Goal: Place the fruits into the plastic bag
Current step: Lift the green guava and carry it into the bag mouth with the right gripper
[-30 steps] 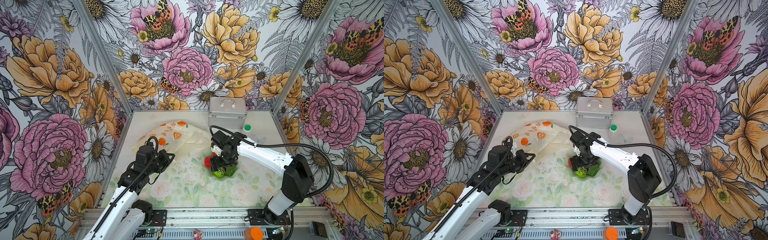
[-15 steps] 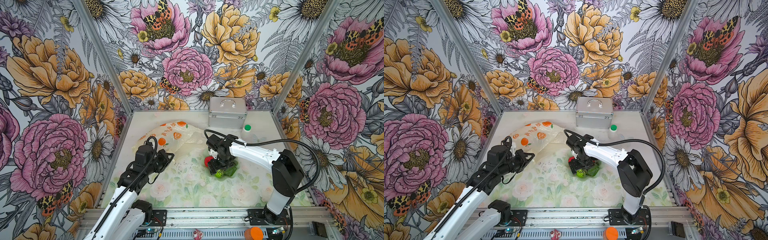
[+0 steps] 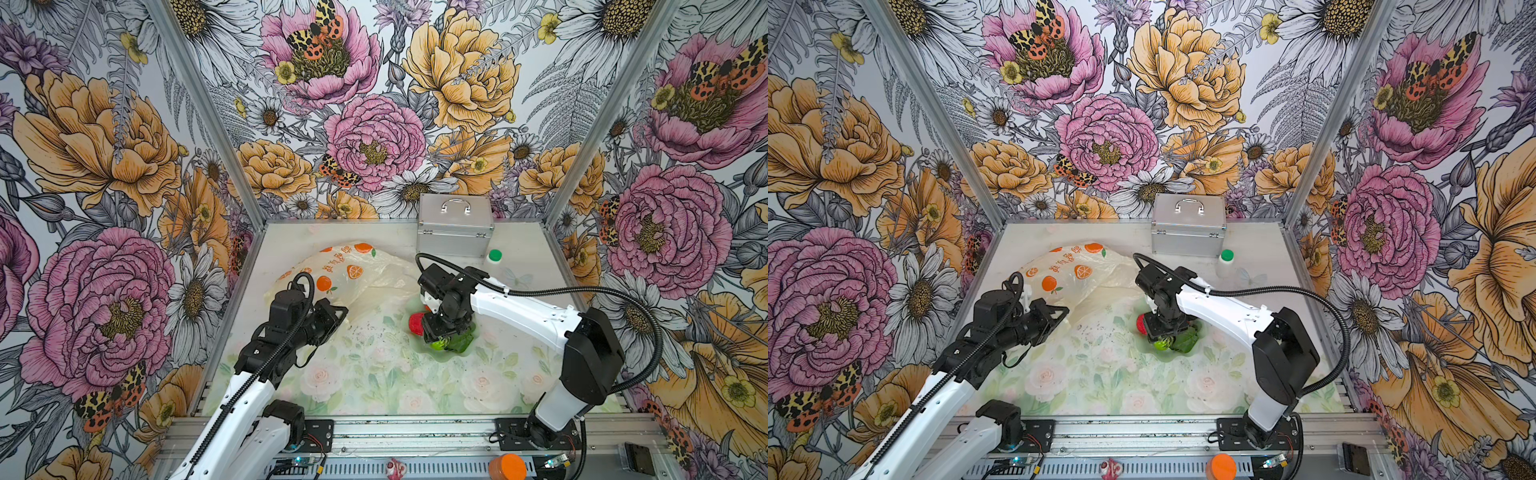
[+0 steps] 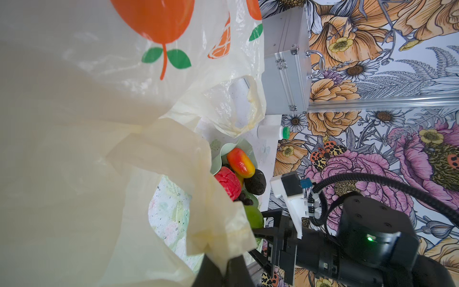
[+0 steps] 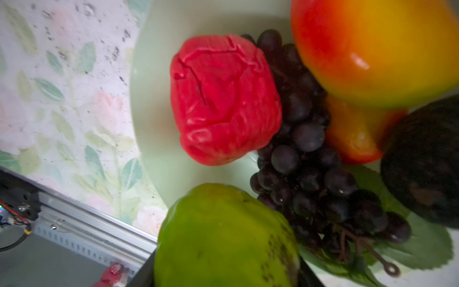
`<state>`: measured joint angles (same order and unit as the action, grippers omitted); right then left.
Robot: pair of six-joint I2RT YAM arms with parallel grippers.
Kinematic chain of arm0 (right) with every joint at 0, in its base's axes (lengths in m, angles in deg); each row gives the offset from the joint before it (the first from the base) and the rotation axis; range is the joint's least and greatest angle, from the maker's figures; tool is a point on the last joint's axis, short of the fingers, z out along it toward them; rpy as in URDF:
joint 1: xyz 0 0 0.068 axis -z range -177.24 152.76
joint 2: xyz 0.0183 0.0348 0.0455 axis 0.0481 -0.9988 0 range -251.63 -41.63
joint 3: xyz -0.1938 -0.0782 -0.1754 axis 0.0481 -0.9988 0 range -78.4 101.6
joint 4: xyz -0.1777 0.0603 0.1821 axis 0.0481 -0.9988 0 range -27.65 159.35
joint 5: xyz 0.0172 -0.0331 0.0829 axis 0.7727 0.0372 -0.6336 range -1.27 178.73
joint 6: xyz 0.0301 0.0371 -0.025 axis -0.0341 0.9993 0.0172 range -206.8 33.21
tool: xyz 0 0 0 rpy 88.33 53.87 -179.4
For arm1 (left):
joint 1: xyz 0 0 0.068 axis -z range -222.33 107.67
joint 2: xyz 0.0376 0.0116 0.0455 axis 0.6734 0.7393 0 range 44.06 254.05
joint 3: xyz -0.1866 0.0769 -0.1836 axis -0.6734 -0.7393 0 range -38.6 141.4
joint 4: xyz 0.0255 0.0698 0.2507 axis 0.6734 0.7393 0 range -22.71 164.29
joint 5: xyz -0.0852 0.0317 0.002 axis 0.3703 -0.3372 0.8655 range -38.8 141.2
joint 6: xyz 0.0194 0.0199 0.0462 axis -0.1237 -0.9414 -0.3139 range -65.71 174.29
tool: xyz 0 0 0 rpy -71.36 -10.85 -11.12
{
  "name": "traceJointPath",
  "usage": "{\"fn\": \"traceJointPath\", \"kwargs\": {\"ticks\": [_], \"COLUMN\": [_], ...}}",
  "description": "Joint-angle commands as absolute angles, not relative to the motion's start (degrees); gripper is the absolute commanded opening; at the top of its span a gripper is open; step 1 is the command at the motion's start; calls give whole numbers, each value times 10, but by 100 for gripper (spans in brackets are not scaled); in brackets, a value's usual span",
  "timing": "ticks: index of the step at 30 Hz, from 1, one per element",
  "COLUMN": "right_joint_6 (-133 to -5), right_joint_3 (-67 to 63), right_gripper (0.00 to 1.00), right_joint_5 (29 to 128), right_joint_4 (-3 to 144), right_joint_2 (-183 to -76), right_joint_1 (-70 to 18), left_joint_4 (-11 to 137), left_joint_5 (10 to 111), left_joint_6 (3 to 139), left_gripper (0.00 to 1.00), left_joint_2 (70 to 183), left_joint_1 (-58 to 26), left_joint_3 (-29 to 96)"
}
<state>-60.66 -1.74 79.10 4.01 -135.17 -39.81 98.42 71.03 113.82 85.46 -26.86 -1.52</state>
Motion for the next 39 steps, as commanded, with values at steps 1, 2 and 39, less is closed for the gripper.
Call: {"fn": "traceJointPath", "kwargs": {"ticks": [1, 2, 39], "right_joint_6": [-584, -579, -333], "right_joint_3": [8, 14, 184], "right_gripper": [52, 52, 53], "right_joint_5": [764, 753, 517], "right_joint_4": [39, 40, 473], "right_joint_2": [-1303, -1295, -1650], "right_joint_1": [-378, -369, -356], "left_joint_4": [982, 982, 951], "left_joint_5": [726, 728, 732], "left_joint_6": [1120, 1118, 1087], "left_gripper": [0, 0, 0], "left_joint_2": [855, 854, 838], "left_joint_1": [-274, -274, -257], "left_joint_3": [-4, -2, 67]}}
